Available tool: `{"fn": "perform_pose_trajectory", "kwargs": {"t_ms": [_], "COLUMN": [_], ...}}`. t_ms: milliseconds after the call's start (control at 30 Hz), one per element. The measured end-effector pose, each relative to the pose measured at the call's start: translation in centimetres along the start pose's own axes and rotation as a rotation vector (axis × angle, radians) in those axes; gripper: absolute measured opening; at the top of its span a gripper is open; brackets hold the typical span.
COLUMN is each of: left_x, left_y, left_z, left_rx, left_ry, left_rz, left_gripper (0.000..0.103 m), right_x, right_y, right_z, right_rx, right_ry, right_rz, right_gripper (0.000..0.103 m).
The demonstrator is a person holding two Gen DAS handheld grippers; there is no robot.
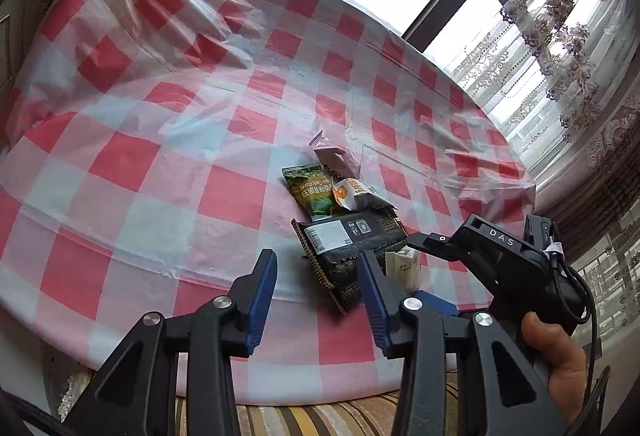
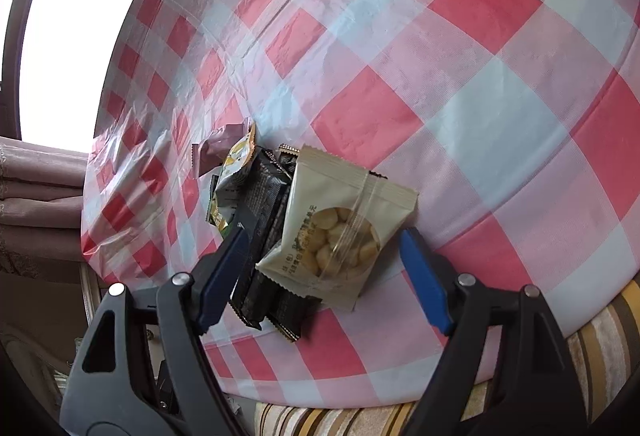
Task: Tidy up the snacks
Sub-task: 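Return both tools to the table toward the remaining dark bags, then grasp the cream cookie packet with the right tool while the left tool grasps the yellow-white packet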
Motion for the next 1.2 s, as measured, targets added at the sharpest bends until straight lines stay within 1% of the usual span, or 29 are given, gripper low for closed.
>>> {"fn": "perform_pose_trajectory", "kwargs": {"t_ms": [133,200,267,400,467,600,733,867,1200], "left_x": [0.0,-0.1,0.0,0.0,0.0,0.1,0.0,-0.4,-1.2], "left_y": [0.0,0.0,-0.1,-0.1,-0.2,-0.3,-0.7,-1.8,-6.3], "left_z": [0.3,0.3,0.4,0.5,0.5,0.1,-0.5,-1.3,-5.1], "left_rx": [0.005,0.007,0.008,0.008,0.004,0.0,0.007,0.008,0.001], "left_ry": [0.011,0.012,0.014,0.02,0.02,0.004,-0.013,-0.03,-0.144], "left_rz": [0.0,0.0,0.001,0.002,0.004,0.008,0.019,0.038,0.092], "left_gripper": [0.043,0.043,0.043,0.043,0.043,0.043,0.043,0.043,0.043], "right_x": [0.0,0.1,0.2,0.6,0.7,0.8,0.3,-0.9,-4.5], "right_y": [-0.1,-0.3,-0.4,-0.5,-0.5,-0.3,0.8,2.4,5.9], "right_z": [0.0,0.3,0.5,0.6,0.7,0.9,0.2,-0.1,-1.1], "right_rx": [0.032,0.044,0.061,0.111,0.117,0.129,0.136,0.155,0.272], "right_ry": [0.001,0.011,0.031,0.097,0.133,0.194,0.241,0.312,0.505], "right_rz": [-0.019,-0.021,-0.024,-0.031,-0.038,-0.041,-0.053,-0.1,-0.251], "right_gripper": [0.08,0.076,0.074,0.06,0.059,0.053,0.051,0.051,0.051]}}
Point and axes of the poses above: each gripper's, at about its wrist camera, not at the fingertips, and y roughly against the way its jaws point, z to its left, x to its underside, the point moved 10 cm from there along -y, roughly the way its jaws point, and after that the axes turned 7 degrees about y, right-handed, at the moved point
